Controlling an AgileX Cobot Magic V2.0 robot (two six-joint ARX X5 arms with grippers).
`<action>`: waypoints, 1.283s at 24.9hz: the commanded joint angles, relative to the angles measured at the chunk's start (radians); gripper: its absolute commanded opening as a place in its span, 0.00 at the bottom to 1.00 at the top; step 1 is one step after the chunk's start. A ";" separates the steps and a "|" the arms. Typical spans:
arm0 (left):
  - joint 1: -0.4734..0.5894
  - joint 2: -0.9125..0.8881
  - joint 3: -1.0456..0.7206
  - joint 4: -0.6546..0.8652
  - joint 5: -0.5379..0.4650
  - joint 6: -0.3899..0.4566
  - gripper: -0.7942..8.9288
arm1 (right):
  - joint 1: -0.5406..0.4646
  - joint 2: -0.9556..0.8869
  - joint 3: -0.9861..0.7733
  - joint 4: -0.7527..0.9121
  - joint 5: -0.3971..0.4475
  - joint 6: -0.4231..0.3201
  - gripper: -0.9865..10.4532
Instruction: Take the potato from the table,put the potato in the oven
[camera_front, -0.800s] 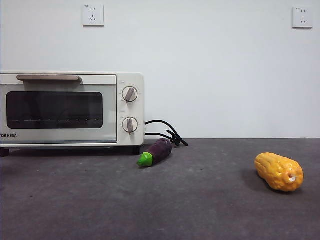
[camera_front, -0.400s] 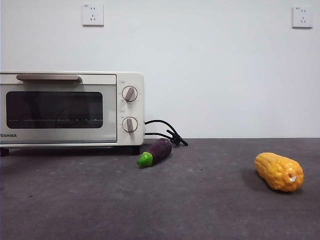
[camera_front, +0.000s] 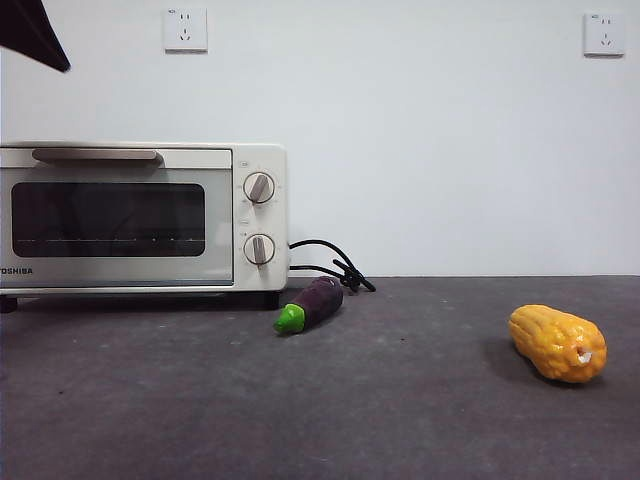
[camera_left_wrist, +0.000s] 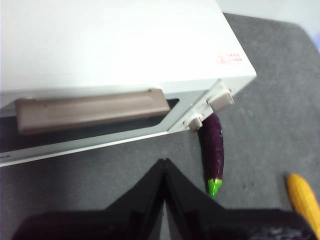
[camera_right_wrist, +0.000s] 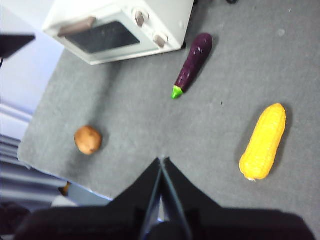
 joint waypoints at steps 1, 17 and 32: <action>0.032 0.064 0.034 0.007 0.024 -0.049 0.08 | 0.001 0.000 0.004 -0.010 -0.011 -0.051 0.09; 0.054 0.322 0.182 0.033 -0.043 -0.106 0.08 | 0.001 0.000 0.004 -0.033 -0.012 -0.064 0.09; -0.030 0.323 0.182 -0.111 -0.184 -0.008 0.08 | 0.001 -0.001 0.004 -0.071 -0.012 -0.071 0.09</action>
